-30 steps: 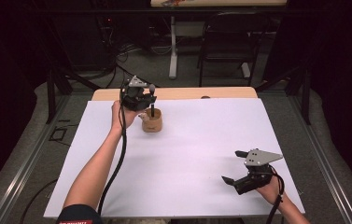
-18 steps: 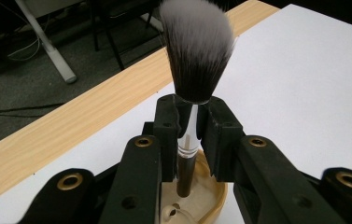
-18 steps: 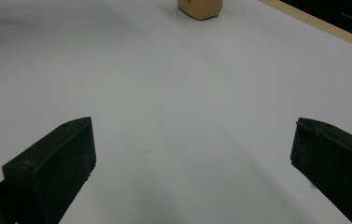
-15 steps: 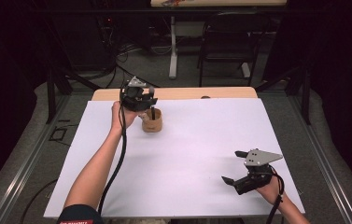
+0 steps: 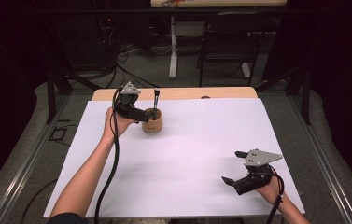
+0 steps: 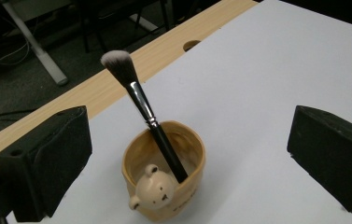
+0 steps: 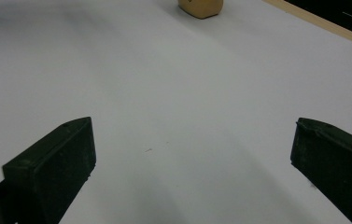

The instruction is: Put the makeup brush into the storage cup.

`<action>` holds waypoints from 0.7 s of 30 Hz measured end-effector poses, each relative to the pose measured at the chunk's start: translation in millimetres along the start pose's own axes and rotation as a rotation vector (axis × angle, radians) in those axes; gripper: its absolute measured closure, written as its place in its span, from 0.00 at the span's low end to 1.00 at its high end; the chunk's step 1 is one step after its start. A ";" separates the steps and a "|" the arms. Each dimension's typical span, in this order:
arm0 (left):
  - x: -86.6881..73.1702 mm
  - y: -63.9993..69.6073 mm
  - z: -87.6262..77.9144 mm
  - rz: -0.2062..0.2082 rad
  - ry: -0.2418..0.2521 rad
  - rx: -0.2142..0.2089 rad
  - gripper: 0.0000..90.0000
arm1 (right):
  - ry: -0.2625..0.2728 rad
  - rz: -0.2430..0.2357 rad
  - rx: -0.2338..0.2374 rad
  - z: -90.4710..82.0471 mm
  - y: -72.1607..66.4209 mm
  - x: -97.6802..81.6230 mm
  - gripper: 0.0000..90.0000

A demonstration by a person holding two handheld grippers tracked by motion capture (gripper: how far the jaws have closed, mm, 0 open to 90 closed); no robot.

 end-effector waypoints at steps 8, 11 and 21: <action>-10.1 21.4 -18.1 0.037 0.029 -0.009 0.00 | 0.004 0.000 0.013 0.1 -1.3 0.6 0.00; -15.9 26.3 -23.5 0.036 0.037 -0.008 0.00 | 0.009 -0.001 0.015 -1.0 -1.9 1.1 0.00; -28.0 43.6 -39.1 0.049 0.061 -0.027 0.00 | 0.006 -0.001 0.014 -0.8 -2.4 0.7 0.00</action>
Point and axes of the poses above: each handheld gripper's, and its own axes: z roughly forward along the jaws, x roughly out of its top, y roughly to its right, the point moved 7 cm from there along z, roughly forward along the jaws, and after that the axes turned 14 degrees about z, right-handed, at the moved point
